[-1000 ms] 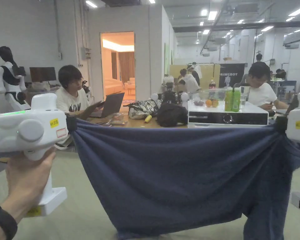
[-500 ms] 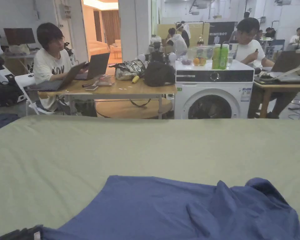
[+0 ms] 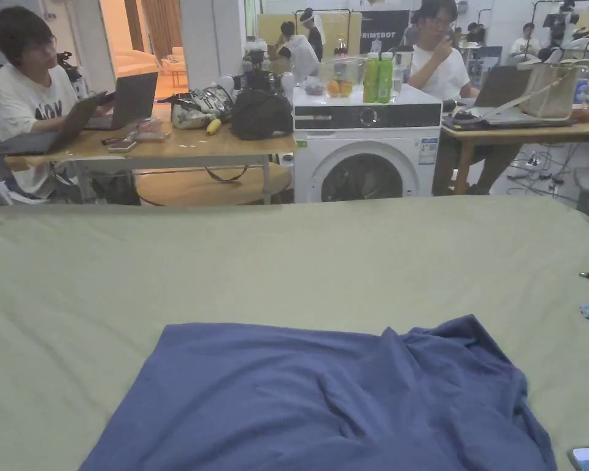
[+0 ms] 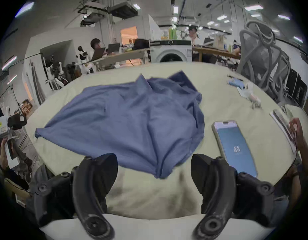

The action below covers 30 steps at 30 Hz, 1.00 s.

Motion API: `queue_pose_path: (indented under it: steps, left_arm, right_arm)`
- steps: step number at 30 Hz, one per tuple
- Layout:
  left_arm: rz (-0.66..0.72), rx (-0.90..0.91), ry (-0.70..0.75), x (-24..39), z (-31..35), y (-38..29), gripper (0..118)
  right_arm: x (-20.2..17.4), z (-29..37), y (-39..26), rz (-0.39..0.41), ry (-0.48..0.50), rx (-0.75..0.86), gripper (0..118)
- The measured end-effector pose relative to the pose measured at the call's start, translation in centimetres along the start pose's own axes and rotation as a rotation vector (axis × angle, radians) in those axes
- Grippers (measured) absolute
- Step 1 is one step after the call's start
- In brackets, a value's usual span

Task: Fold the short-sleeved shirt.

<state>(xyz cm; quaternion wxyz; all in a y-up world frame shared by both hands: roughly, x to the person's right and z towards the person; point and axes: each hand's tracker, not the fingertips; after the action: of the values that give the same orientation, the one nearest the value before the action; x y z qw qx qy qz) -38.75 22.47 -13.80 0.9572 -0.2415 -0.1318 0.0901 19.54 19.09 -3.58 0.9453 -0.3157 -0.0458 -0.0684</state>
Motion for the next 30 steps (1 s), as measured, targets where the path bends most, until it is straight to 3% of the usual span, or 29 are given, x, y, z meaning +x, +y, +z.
queue_pose_path:
  steps: [3, 10, 11, 12, 14, 15, 17, 23, 30]
  left_arm:
    - [-0.091, 0.085, 0.053, 2.4, 0.7, 1.6, 87]
    - [-0.244, 0.25, 0.006, 8.4, 1.7, 4.2, 84]
    - [-0.272, 0.259, -0.001, 9.0, 1.8, 4.3, 77]
    - [-0.29, 0.275, -0.023, 9.7, 1.9, 4.3, 61]
    - [-0.282, 0.234, -0.079, 10.5, 1.9, 4.4, 24]
    - [-0.28, 0.229, -0.093, 10.8, 1.9, 4.4, 2]
    - [-0.278, 0.222, -0.113, 11.7, 2.0, 4.2, 0]
    - [-0.281, 0.219, -0.125, 13.0, 2.4, 4.0, 0]
    - [-0.164, 0.146, -0.124, 11.3, 1.6, 4.0, 0]
  right_arm:
    - [-0.8, 0.9, 1.8, -0.013, -0.006, 0.072, 89]
    - [-3.8, 2.8, 5.8, 0.019, 0.01, 0.235, 88]
    - [-3.9, 2.9, 6.0, 0.027, 0.016, 0.246, 80]
    - [-4.3, 3.1, 6.3, 0.035, 0.025, 0.26, 66]
    - [-4.7, 3.4, 6.6, 0.044, 0.058, 0.272, 24]
    - [-4.7, 3.5, 6.5, 0.043, 0.065, 0.274, 10]
    - [-5.1, 3.5, 6.5, 0.043, 0.069, 0.267, 0]
    - [-5.4, 3.6, 6.0, 0.069, 0.056, 0.26, 0]
    - [-4.2, 4.0, 5.6, 0.026, 0.061, 0.244, 0]
